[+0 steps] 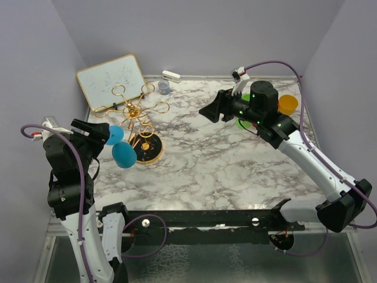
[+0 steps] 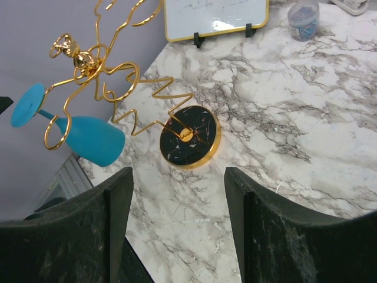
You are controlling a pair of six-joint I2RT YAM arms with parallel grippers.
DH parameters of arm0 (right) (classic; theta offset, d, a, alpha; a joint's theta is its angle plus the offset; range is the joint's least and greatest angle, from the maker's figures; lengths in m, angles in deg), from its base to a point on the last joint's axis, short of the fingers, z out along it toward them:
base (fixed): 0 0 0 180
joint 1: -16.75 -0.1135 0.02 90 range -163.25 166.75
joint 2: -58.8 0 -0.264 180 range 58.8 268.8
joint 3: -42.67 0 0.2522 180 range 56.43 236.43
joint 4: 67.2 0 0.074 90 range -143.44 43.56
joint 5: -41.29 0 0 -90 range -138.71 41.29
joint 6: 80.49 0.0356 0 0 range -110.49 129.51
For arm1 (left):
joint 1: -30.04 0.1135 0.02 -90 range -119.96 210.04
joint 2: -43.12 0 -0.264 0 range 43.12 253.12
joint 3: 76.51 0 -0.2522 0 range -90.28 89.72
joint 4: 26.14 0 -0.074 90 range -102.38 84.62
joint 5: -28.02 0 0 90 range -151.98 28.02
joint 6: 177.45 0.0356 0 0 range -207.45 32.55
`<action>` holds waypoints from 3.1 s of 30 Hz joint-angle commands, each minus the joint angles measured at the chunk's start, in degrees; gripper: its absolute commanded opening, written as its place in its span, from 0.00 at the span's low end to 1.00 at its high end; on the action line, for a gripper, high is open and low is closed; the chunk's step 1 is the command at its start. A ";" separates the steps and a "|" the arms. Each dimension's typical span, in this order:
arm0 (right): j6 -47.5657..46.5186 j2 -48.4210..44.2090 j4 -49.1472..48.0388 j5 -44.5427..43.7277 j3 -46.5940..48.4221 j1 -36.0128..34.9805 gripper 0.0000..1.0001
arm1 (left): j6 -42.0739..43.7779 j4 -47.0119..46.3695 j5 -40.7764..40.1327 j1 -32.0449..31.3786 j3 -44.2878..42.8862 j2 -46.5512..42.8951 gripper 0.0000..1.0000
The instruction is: Take the wine glass off the wine glass rack
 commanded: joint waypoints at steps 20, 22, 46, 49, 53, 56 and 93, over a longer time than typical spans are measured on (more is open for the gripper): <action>3.74 -1.33 -3.42 0.52 -3.30 -0.10 0.63 | 0.42 2.42 -2.69 -2.28 4.17 -0.10 0.60; 4.32 -1.58 -4.26 0.61 -4.14 -0.14 0.63 | 0.43 2.56 -2.92 -2.36 4.03 -0.13 0.54; 6.48 -2.08 -6.85 0.44 -7.39 -0.15 0.63 | 1.75 3.45 -5.43 -3.22 2.98 0.38 0.20; 6.77 -2.17 -7.07 0.33 -7.82 -0.15 0.63 | 1.55 3.14 -5.41 -3.29 3.13 0.08 0.15; 7.04 -2.17 -7.41 0.26 -8.27 -0.14 0.63 | 1.29 3.13 -5.97 -3.29 2.88 -0.37 0.11; 7.21 -2.26 -7.55 0.31 -8.57 -0.14 0.63 | 0.90 3.32 -6.14 -3.24 2.88 -0.72 0.14; 8.82 -2.95 -9.23 -0.08 -10.61 -0.10 0.63 | -5.25 -2.93 -4.85 -3.23 7.35 -5.55 0.00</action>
